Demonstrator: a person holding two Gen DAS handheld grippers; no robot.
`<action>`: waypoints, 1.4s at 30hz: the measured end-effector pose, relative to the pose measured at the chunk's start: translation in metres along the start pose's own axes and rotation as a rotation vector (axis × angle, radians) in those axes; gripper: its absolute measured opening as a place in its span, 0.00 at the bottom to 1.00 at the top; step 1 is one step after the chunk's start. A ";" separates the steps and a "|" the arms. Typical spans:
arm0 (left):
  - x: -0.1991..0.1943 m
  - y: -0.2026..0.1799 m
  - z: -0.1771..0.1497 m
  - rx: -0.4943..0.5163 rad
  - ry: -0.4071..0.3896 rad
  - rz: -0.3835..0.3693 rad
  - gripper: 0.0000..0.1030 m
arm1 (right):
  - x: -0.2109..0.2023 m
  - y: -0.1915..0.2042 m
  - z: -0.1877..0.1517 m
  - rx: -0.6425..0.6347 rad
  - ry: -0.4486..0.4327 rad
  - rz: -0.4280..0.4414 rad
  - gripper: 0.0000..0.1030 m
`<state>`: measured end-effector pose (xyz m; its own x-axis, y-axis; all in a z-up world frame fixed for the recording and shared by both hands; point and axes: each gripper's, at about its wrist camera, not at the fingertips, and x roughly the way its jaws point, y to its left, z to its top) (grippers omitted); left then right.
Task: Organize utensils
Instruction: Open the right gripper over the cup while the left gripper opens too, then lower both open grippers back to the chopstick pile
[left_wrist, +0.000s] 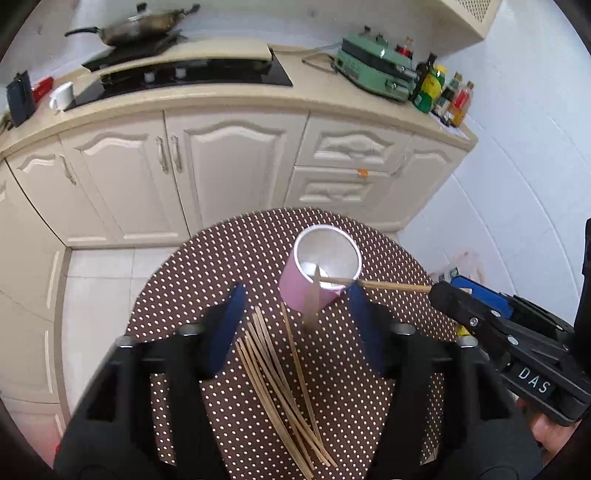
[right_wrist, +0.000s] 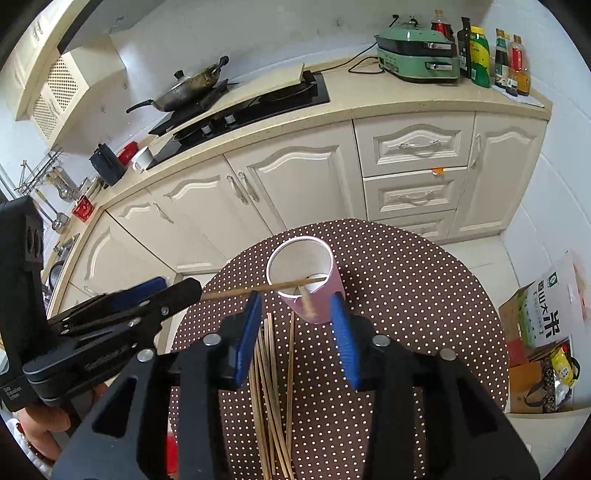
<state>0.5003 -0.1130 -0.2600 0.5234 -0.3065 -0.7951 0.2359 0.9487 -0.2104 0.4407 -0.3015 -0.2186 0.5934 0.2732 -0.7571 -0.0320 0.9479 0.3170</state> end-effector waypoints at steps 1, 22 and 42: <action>-0.002 0.000 -0.001 0.004 0.001 -0.005 0.58 | -0.002 0.000 -0.001 0.000 -0.004 0.000 0.38; 0.023 0.059 -0.072 -0.159 0.132 0.057 0.58 | 0.035 0.002 -0.064 -0.014 0.129 0.009 0.39; 0.130 0.057 -0.131 -0.107 0.412 0.109 0.51 | 0.119 -0.017 -0.093 -0.033 0.349 0.034 0.39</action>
<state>0.4746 -0.0887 -0.4501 0.1652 -0.1682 -0.9718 0.0998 0.9831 -0.1532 0.4370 -0.2694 -0.3673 0.2812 0.3389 -0.8978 -0.0760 0.9405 0.3312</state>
